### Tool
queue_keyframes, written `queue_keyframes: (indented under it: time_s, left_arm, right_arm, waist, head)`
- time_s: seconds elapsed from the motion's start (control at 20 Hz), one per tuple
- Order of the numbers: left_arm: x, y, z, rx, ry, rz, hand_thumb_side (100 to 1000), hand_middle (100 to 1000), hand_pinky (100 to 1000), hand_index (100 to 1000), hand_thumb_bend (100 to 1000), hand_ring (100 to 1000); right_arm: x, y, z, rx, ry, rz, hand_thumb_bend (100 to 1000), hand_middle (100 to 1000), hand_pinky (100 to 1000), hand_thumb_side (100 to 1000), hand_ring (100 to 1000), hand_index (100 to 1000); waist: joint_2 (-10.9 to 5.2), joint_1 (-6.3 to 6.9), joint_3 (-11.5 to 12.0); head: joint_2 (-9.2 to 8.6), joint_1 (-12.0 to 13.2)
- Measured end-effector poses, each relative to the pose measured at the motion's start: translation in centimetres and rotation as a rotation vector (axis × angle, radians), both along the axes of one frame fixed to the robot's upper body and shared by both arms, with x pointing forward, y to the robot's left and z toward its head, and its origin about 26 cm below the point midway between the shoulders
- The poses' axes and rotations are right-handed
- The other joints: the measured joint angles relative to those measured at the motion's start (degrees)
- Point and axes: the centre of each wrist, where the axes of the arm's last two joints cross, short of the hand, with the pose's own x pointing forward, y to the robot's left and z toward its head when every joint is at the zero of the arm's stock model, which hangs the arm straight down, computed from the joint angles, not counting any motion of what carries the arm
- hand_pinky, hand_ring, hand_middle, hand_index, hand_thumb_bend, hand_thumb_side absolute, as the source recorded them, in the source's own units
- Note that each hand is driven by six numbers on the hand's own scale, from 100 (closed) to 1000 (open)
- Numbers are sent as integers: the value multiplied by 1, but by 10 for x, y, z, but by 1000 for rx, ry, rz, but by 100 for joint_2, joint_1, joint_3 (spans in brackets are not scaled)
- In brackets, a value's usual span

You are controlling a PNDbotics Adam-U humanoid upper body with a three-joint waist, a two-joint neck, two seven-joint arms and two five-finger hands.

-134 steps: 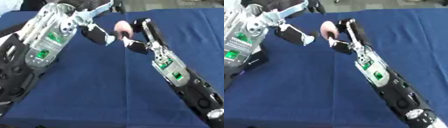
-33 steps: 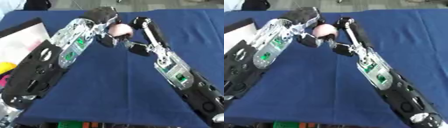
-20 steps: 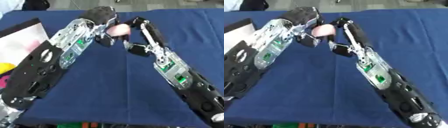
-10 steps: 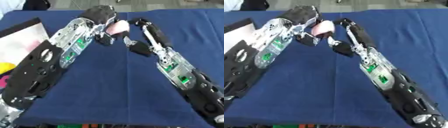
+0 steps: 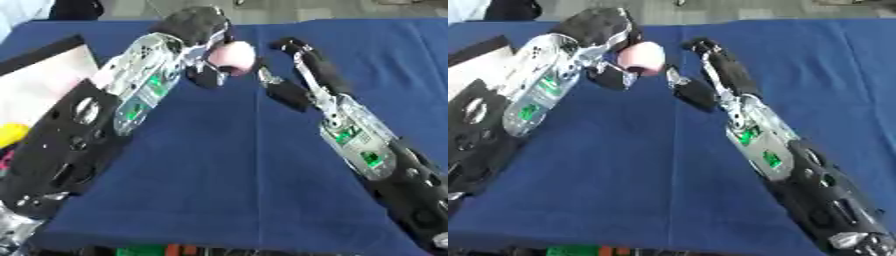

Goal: Pick up the objects with one hand, pass them to the other hand, and then place them into the box on the other side of the table.

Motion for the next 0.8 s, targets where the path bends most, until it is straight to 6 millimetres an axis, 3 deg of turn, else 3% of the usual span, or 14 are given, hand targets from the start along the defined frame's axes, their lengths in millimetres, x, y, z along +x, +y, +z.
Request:
queue_keyframes:
  time_s: [0.35, 0.8]
  left_arm:
    - [-6, 30, 16, -119, -56, 80, 113, 393, 602, 446, 100, 499]
    - [-11, 84, 36, -220, -73, 222, 115, 388, 598, 445, 100, 492]
  right_arm:
    - [1, -10, 0, 52, -3, -38, 100, 860, 832, 689, 872, 841]
    - [1, -23, -1, 70, -20, -84, 100, 857, 832, 657, 872, 835]
  waist:
    - [-22, -1, 28]
    - [-22, -32, 61]
  head:
    - [0, 24]
    - [0, 195]
